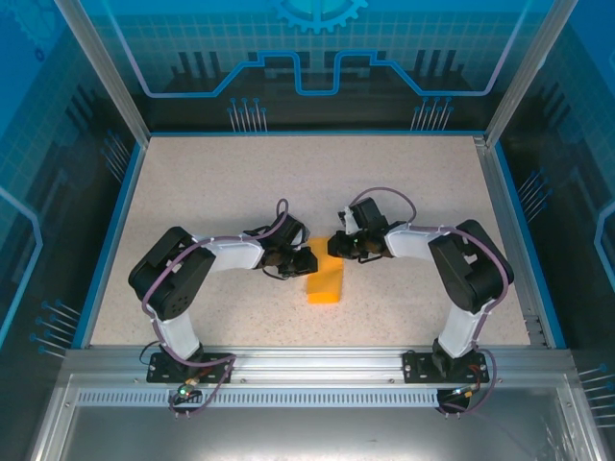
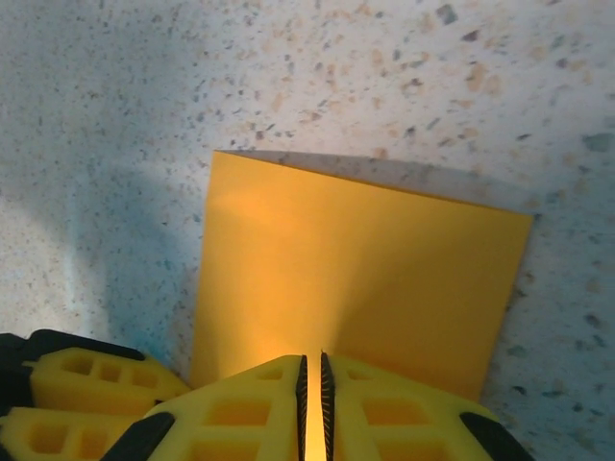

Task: Fold a paper plane with a square sheet of paper (pick it up from the middle)
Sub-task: Fold the square sheet of paper in half at the center of the table.

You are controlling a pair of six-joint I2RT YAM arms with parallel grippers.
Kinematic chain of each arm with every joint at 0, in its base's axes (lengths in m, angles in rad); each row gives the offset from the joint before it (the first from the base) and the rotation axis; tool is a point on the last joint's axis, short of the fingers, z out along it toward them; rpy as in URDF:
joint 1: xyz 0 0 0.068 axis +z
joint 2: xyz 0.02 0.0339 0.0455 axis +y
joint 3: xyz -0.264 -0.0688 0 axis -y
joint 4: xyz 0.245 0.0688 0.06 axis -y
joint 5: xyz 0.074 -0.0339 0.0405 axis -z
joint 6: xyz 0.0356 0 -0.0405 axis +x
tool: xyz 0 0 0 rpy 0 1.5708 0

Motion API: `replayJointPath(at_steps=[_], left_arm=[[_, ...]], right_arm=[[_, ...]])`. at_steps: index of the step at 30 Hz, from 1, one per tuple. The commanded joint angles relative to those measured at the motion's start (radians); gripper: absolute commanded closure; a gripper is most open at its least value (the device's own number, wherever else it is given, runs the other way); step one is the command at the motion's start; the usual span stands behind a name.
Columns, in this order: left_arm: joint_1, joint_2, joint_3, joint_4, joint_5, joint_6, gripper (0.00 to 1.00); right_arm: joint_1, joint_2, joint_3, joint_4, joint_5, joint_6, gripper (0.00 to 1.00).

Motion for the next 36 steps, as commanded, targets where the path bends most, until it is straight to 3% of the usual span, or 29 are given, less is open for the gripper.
replayJointPath(at_steps=[1, 10, 18, 26, 36], left_arm=[[-0.006, 0.039, -0.053, -0.172, -0.077, 0.032, 0.82], [-0.006, 0.03, -0.071, -0.166, -0.08, 0.025, 0.83], [-0.006, 0.039, -0.068, -0.165, -0.079, 0.025, 0.83], [-0.006, 0.045, -0.061, -0.166, -0.076, 0.027, 0.83], [-0.006, 0.039, -0.06, -0.177, -0.077, 0.035, 0.83]], right_arm=[[-0.026, 0.014, -0.022, -0.03, 0.032, -0.035, 0.85], [-0.072, -0.009, -0.026, -0.103, 0.102, -0.113, 0.85], [-0.105, -0.126, -0.072, -0.105, 0.047, -0.094, 0.85], [0.012, -0.127, -0.077, -0.08, -0.082, -0.023, 0.85], [0.068, -0.049, -0.027, -0.212, -0.015, -0.127, 0.85]])
